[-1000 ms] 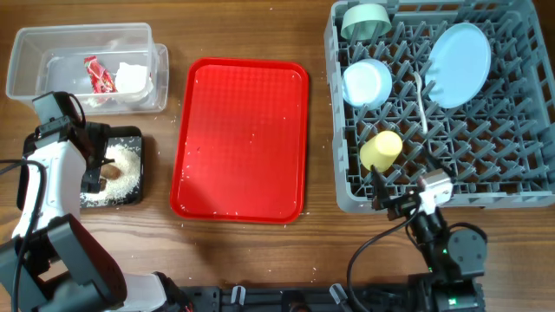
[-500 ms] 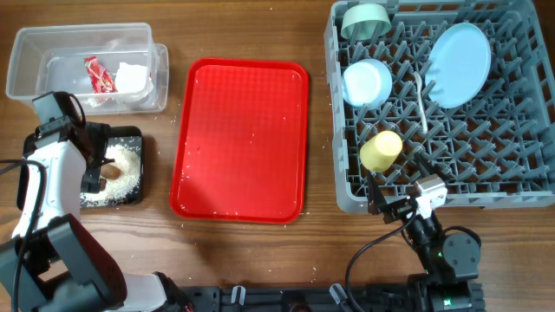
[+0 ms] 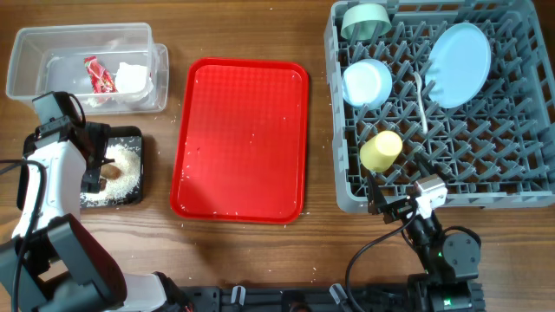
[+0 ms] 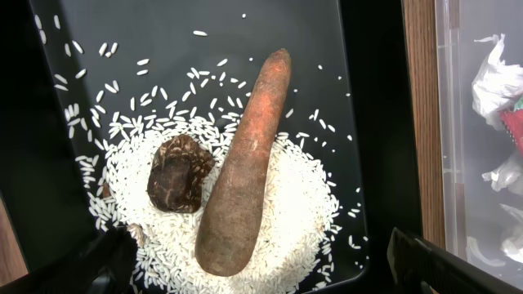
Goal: Sort waste into correct bins and load items into the dishwasher rack
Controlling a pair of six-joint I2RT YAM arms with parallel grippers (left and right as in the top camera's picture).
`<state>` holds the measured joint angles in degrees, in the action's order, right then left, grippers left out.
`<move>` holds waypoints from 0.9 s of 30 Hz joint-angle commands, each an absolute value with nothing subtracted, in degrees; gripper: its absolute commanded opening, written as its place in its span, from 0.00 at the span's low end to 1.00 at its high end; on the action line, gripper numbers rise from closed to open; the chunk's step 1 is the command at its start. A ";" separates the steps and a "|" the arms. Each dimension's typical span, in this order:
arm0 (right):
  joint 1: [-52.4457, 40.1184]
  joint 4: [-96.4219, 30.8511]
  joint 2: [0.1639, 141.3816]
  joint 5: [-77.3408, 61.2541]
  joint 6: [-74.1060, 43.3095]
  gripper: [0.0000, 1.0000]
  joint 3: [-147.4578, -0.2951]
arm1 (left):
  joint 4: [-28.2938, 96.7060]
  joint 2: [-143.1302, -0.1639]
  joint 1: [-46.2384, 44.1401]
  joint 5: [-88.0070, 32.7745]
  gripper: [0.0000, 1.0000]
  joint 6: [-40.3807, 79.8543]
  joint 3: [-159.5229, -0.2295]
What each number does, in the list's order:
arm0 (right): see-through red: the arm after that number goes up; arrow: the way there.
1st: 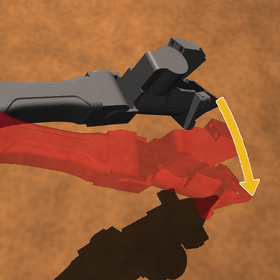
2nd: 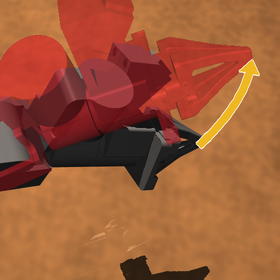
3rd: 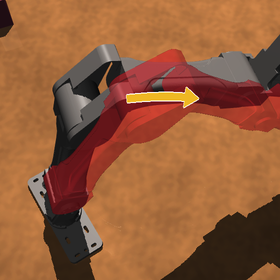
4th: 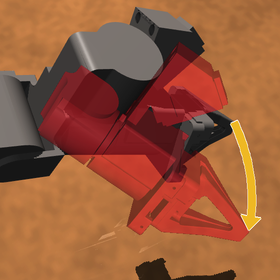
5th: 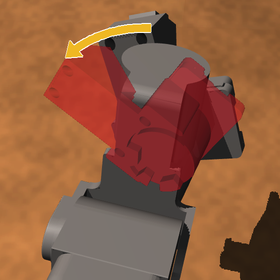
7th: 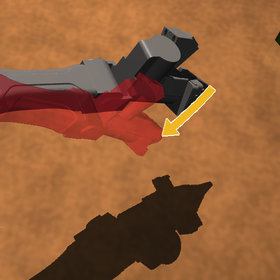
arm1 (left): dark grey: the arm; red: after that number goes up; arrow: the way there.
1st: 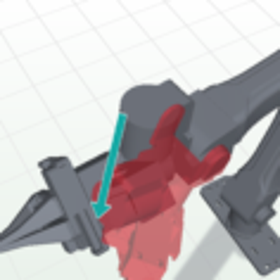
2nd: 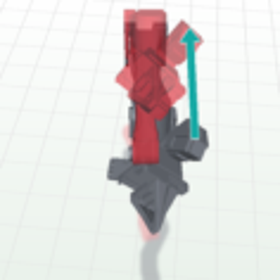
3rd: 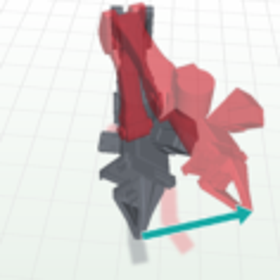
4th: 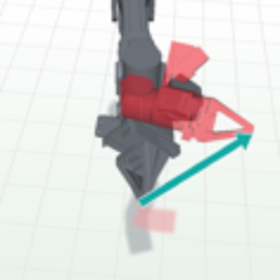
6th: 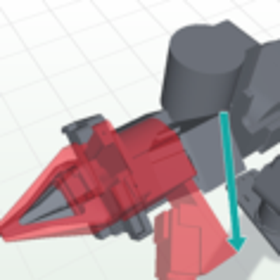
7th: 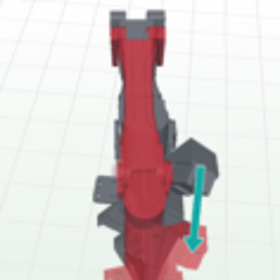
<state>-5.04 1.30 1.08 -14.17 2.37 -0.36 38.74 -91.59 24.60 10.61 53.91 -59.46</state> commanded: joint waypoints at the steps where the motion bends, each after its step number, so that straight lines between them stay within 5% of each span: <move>1: -4.80 1.39 0.43 -15.49 1.32 1.00 -0.30 | 38.76 -91.02 24.88 10.76 1.00 54.30 -59.79; 13: -4.80 1.39 0.43 -15.49 1.34 1.00 -0.30 | 38.46 -75.77 14.41 18.61 1.00 54.26 -54.59; 17: -4.80 1.39 0.43 -15.49 1.34 1.00 -0.30 | 27.44 -62.19 10.57 17.72 1.00 53.25 -44.14; 23: -4.80 1.39 0.43 -15.49 1.34 1.00 -0.30 | 2.63 -38.04 9.21 10.61 1.00 36.51 -23.57; 27: -4.80 1.39 0.43 -15.49 1.32 1.00 -0.30 | -0.36 -24.47 9.19 4.71 1.00 25.50 -15.68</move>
